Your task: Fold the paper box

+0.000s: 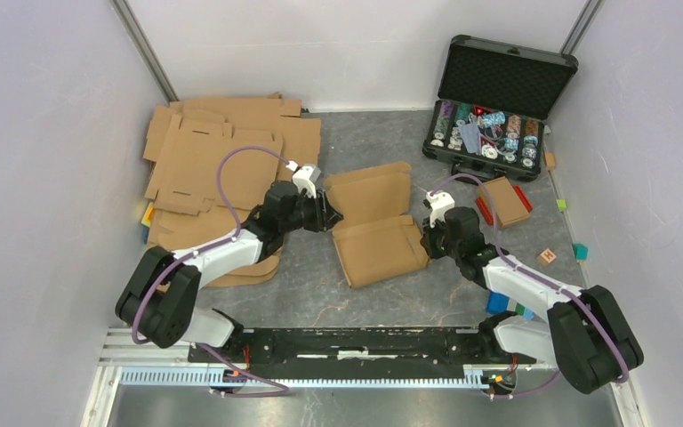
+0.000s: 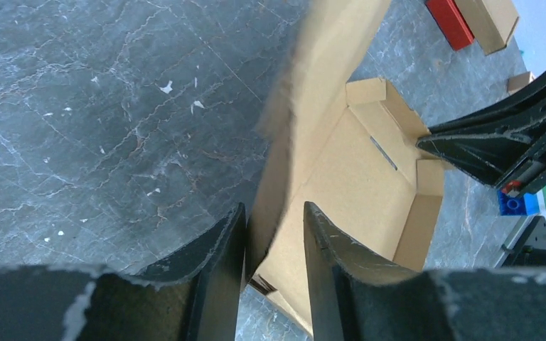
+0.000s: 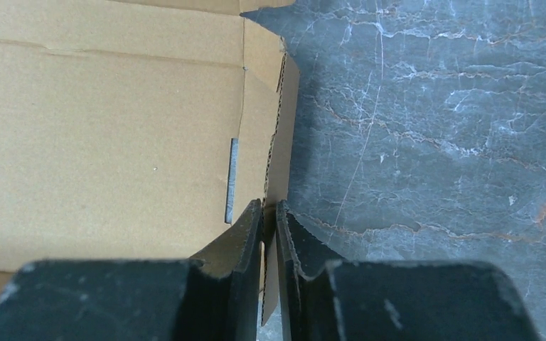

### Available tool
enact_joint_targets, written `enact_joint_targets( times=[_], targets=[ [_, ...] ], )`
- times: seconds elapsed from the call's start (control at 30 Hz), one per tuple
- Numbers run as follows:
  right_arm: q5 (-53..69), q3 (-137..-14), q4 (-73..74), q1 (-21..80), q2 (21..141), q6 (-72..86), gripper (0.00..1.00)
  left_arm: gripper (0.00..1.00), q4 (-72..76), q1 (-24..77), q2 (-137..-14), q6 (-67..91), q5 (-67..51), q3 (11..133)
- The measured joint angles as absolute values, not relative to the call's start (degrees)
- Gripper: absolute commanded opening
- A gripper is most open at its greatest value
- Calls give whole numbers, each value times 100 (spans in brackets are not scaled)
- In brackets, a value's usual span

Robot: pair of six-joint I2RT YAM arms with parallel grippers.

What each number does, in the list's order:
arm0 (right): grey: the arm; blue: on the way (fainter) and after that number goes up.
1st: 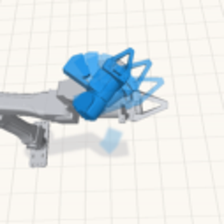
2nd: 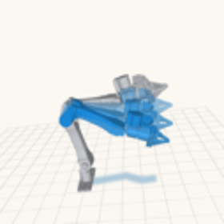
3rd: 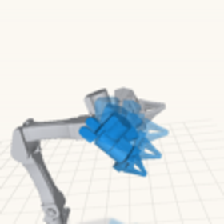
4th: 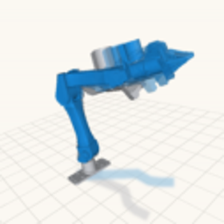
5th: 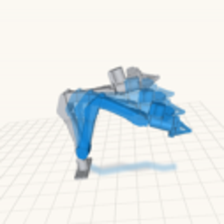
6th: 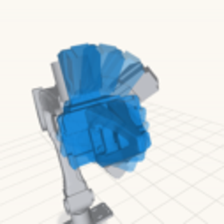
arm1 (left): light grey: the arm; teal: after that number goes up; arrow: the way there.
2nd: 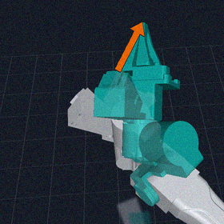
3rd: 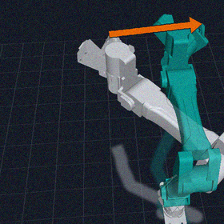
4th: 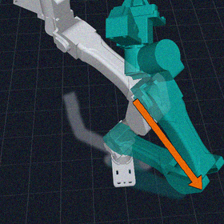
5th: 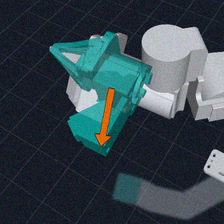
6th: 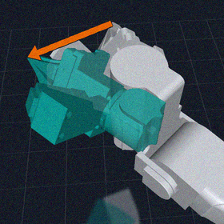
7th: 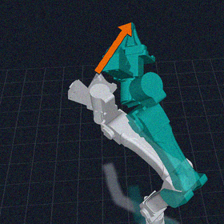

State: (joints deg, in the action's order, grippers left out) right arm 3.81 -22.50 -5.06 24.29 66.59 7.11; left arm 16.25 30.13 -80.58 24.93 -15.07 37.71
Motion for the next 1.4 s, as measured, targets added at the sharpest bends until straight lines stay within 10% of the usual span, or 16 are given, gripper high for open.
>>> enact_joint_targets(
  times=[1.4],
  targets=[
    [932,-2340,-440,2427,6370,526,33,35,1238,4012,-7419,1815,-1105,3227]
  ],
)
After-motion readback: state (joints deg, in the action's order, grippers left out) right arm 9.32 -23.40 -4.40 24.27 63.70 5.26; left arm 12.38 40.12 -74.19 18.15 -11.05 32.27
